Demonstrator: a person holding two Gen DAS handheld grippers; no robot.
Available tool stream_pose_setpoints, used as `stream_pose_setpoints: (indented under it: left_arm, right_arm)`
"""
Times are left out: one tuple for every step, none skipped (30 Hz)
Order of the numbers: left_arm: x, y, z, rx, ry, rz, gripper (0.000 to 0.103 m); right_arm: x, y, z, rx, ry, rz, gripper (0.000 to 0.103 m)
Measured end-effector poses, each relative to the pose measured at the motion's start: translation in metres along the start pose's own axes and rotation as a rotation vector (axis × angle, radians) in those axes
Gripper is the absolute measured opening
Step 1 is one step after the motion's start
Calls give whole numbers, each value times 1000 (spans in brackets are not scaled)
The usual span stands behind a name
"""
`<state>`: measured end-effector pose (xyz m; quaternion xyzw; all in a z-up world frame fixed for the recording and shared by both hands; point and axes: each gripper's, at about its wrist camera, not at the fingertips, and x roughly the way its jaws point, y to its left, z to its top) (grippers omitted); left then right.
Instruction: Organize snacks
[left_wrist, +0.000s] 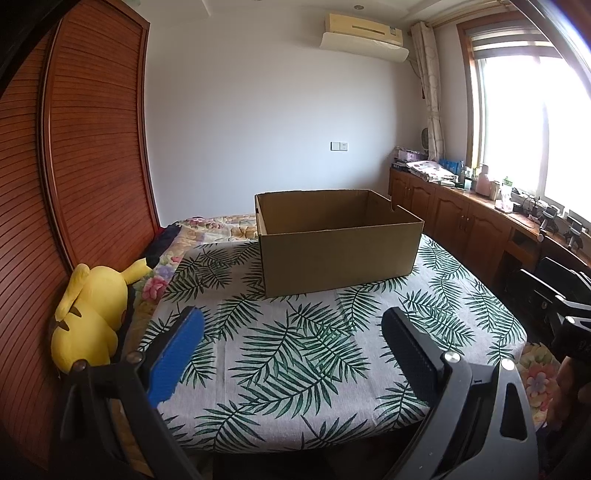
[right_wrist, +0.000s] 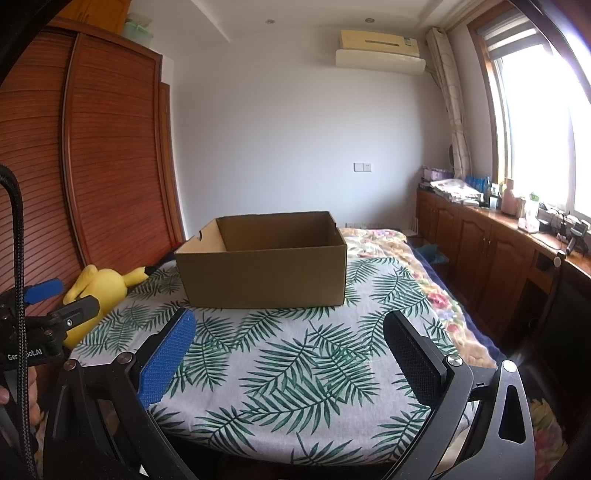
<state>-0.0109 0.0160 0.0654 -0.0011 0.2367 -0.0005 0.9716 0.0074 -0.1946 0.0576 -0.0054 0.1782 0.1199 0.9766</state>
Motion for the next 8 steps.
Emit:
stream_pose_setpoints:
  left_arm:
    - [0, 0, 0, 0, 0, -1, 98]
    - [0, 0, 0, 0, 0, -1, 98]
    - [0, 0, 0, 0, 0, -1, 98]
    - [0, 0, 0, 0, 0, -1, 98]
    - [0, 0, 0, 1, 0, -1, 98]
    - [0, 0, 0, 1, -1, -1, 98]
    - [0, 0, 0, 0, -2, -1, 98]
    - [0, 0, 0, -1, -2, -2, 98]
  right_arm:
    - [0, 0, 0, 1, 0, 1, 103]
    - [0, 0, 0, 1, 0, 1, 103]
    - [0, -1, 1, 1, 0, 0, 103]
    - [0, 0, 0, -1, -1, -1, 103]
    - [0, -1, 1, -1, 0, -1, 103]
    - [0, 0, 0, 0, 0, -1, 103]
    - [0, -1, 0, 0, -1, -1, 103]
    - [0, 0, 0, -2, -1, -1, 103]
